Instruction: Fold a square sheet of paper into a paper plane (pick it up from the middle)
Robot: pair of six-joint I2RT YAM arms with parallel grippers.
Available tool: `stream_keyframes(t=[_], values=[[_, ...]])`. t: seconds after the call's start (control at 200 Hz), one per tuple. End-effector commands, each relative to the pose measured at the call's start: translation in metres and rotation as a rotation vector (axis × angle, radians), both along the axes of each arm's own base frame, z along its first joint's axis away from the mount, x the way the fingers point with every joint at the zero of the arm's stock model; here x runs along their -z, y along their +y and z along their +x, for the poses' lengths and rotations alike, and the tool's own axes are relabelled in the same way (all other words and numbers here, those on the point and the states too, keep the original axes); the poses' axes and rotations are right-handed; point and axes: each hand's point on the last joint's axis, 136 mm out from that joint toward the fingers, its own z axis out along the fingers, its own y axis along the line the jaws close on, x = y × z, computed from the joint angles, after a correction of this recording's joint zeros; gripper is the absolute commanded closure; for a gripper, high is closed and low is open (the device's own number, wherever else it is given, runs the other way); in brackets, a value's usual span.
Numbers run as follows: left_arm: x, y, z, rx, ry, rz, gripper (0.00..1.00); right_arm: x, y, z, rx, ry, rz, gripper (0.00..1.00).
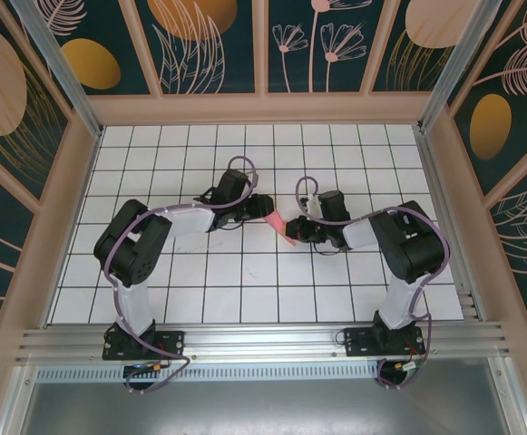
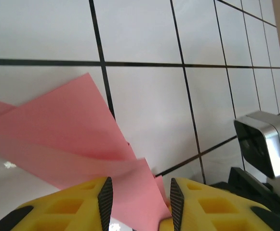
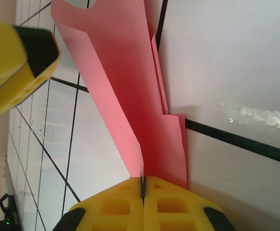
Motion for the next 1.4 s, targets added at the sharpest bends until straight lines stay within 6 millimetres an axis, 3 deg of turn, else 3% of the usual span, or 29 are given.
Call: stream_keyframes(t=[0.0, 0.55, 1.051, 1.251, 1.396], values=[[-0.014, -0.011, -0.009, 0.043, -0.041, -0.07, 0.61, 0.018, -0.002, -0.01, 0.032, 0.099, 0.011, 1.0], [0.012, -0.023, -0.017, 0.092, 0.016, -0.096, 0.7, 0.04, -0.011, -0.012, 0.074, 0.199, -0.05, 1.0], [0.043, -0.009, -0.005, 0.001, 0.055, 0.018, 0.75, 0.045, -0.012, -0.013, 0.069, 0.211, -0.072, 1.0], [0.057, -0.001, -0.004, -0.031, 0.081, 0.076, 0.75, 0.041, -0.012, -0.01, 0.067, 0.202, -0.075, 1.0], [0.067, 0.003, -0.003, -0.041, 0.103, 0.119, 0.75, 0.027, -0.008, -0.005, 0.051, 0.169, -0.064, 0.99]])
